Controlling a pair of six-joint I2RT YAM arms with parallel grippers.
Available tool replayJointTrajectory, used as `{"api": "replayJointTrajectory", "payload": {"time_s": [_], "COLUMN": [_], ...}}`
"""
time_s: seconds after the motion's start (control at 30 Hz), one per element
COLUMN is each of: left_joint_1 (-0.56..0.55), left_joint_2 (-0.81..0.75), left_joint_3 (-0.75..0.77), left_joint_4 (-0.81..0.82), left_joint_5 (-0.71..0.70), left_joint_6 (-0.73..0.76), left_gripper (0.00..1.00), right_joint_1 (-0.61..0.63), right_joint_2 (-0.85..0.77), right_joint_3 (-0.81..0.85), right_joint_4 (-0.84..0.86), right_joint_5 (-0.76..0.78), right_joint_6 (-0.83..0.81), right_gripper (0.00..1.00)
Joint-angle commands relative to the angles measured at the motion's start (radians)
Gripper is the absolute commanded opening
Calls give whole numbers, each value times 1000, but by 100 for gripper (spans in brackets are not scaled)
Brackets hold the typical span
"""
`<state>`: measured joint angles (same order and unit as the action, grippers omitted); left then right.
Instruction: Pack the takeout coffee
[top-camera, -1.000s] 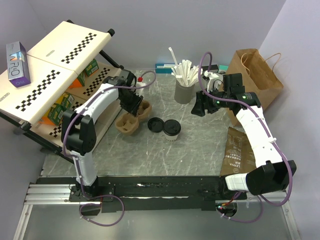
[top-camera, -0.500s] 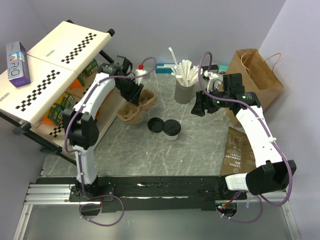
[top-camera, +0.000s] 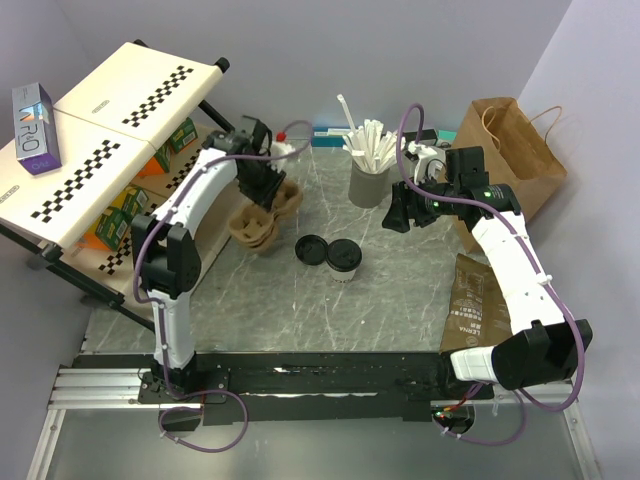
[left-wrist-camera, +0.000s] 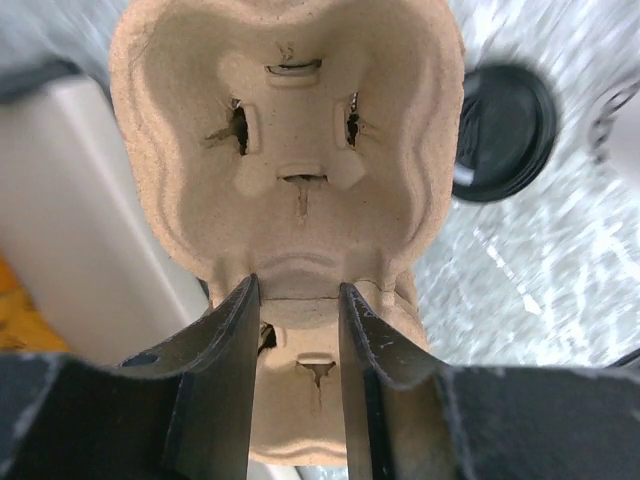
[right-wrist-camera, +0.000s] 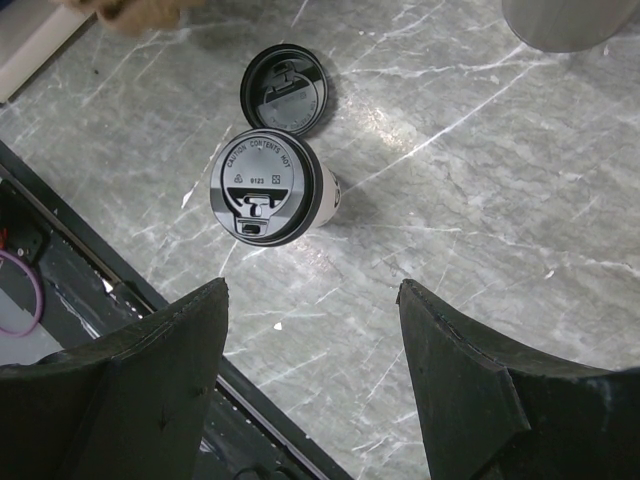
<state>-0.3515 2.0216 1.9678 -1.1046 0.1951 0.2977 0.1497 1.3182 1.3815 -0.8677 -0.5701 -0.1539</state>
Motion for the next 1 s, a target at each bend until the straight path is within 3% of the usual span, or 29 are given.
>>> {"api": "replayJointTrajectory", "payload": {"time_s": [0.0,0.03,0.1,0.17,0.2,0.3,0.43,0.5,0.6,0.67,0.73,0.83,0.97], "left_joint_1": [25,38,-13,-64,-20,-1,65,60,60,40,39,-6,0], "left_joint_2": [-14,-3,-12,-121,-136,-75,58,54,25,-12,-8,25,32], "left_joint_3": [118,111,-9,-160,-129,70,314,257,165,44,69,117,207], "left_joint_4": [-78,-96,-2,102,79,-39,-234,-219,-212,-134,-179,-233,-250], "left_joint_5": [107,154,-134,-261,-59,-66,124,71,130,73,124,-50,-61], "left_joint_6": [-32,-22,3,89,101,66,23,35,38,23,32,69,67], "left_gripper": [1,1,1,1,1,1,1,1,1,1,1,1,1], "right_joint_1": [-1,-2,-2,-2,-2,-4,-1,2,48,97,174,263,283], "right_joint_2": [1,3,4,1,-2,-5,1,6,10,10,-10,-13,52], "right_joint_3": [10,11,13,8,7,1,5,24,53,62,47,24,68], "right_joint_4": [24,25,26,22,22,22,24,22,38,70,175,265,289], "right_joint_5": [-16,-17,-22,-20,-19,-22,-43,-69,-68,-34,-2,27,15], "right_joint_6": [8,10,10,8,8,7,5,1,-9,10,39,76,145], "right_gripper": [75,75,75,75,75,75,75,75,75,76,77,79,80]}}
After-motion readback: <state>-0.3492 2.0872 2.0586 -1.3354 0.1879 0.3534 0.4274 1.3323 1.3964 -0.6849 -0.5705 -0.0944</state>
